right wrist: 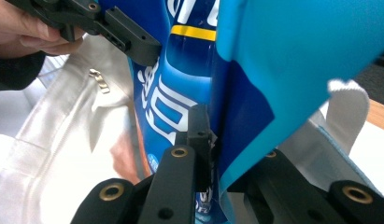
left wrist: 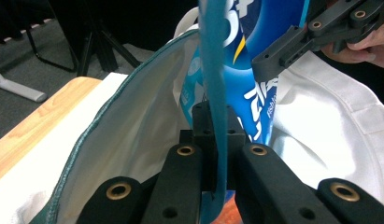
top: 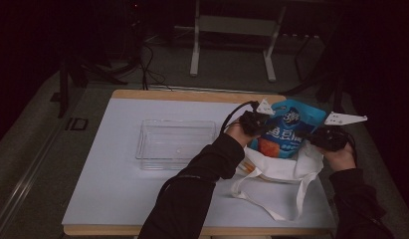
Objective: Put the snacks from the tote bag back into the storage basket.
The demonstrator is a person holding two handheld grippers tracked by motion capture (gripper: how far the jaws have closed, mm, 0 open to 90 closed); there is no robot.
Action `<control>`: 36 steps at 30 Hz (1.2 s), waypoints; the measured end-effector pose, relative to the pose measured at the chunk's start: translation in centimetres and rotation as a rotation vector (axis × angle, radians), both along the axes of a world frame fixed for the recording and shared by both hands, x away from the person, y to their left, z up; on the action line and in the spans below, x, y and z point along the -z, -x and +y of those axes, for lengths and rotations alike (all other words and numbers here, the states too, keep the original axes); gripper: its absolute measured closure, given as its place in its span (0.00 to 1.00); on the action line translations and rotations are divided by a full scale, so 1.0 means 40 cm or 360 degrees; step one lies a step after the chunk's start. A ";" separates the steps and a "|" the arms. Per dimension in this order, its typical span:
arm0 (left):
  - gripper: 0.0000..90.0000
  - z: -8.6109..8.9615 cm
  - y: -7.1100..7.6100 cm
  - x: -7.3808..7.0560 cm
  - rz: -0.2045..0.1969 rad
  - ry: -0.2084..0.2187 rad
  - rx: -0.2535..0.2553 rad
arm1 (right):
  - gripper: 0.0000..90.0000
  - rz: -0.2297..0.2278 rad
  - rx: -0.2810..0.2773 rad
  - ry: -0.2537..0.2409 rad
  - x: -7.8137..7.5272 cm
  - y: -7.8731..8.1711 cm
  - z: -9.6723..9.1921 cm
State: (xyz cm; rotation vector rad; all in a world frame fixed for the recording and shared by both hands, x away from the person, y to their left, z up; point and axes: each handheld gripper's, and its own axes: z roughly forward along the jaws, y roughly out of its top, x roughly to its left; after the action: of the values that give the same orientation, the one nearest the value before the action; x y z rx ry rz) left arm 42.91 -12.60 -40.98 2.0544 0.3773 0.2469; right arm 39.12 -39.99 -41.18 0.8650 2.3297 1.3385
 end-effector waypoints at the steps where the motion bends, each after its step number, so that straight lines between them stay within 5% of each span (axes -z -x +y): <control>1: 1.00 0.001 0.000 -0.003 0.0001 -0.0001 0.0001 | 0.95 -0.0001 -0.0003 -0.0004 -0.002 0.000 -0.001; 13: 1.00 0.024 0.020 -0.063 -0.0091 0.0042 0.0046 | 0.96 -0.0064 -0.0047 0.0010 -0.064 0.019 0.010; 36: 1.00 0.100 0.057 -0.186 -0.0135 0.0112 0.0139 | 0.96 -0.0182 -0.0157 0.0003 -0.191 0.064 0.055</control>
State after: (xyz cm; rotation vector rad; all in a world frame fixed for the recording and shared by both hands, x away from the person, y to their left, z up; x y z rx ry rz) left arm 40.62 -8.59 -33.56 1.9792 0.2403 0.2632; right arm 36.56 -37.80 -33.52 0.6624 2.3112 1.3862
